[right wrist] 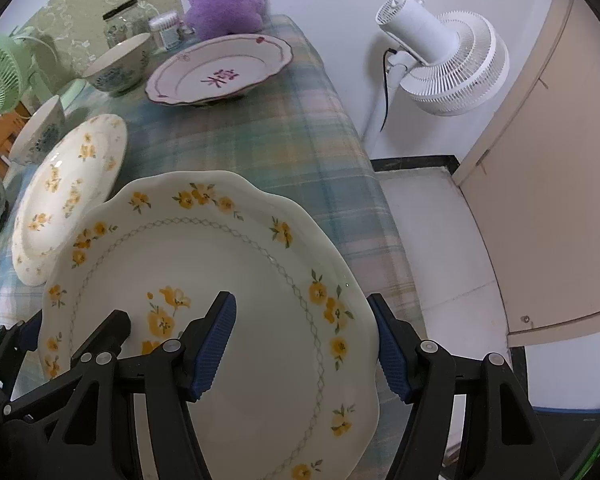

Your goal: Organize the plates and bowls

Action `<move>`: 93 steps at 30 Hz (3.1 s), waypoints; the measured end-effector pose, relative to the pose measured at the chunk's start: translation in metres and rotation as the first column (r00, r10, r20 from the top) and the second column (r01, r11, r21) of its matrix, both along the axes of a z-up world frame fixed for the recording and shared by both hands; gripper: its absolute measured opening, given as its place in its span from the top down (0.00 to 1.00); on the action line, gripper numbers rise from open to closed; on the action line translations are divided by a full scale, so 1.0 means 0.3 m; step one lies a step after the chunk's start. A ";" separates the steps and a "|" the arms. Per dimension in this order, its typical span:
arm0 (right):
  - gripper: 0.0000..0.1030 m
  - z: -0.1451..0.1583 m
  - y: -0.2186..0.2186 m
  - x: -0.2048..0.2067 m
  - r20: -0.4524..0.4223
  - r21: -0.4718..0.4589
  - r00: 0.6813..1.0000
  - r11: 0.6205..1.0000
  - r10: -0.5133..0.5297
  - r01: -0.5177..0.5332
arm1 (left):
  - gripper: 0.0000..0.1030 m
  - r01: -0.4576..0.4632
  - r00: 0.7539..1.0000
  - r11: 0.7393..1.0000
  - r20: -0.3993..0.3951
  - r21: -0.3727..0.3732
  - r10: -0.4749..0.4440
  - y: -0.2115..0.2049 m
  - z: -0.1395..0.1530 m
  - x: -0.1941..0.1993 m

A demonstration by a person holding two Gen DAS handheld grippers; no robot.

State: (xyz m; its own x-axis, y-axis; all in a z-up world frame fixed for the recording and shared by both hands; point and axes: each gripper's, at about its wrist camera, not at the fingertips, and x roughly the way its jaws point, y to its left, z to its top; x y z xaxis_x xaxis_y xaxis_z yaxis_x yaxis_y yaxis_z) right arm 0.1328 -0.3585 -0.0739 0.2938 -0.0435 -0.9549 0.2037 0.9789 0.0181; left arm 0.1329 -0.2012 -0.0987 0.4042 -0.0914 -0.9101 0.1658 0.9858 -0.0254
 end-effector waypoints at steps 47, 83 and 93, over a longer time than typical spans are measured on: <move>0.22 0.341 0.368 -0.030 0.230 -0.035 0.973 0.999 -0.009 0.017 | 0.12 -0.003 0.987 0.999 0.159 -0.052 0.011 0.441 0.302 -0.018; 0.24 -0.014 0.534 0.478 0.125 0.055 0.990 0.996 0.058 -0.065 | 0.18 -0.169 0.984 0.985 0.063 0.026 0.167 0.524 -0.009 0.435; 0.29 -0.077 0.509 0.513 0.084 0.083 0.993 0.993 0.077 -0.084 | 0.23 -0.145 0.988 0.989 0.047 0.013 0.144 0.498 -0.041 0.448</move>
State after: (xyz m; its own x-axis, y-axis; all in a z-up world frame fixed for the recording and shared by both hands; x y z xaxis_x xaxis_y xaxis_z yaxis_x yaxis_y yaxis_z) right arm 0.2866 -0.2060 -0.0969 0.3695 0.0646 -0.9270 0.1191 0.9861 0.1162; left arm 0.2675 -0.0519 -0.1108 0.4534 -0.0141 -0.8912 0.0219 0.9997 -0.0047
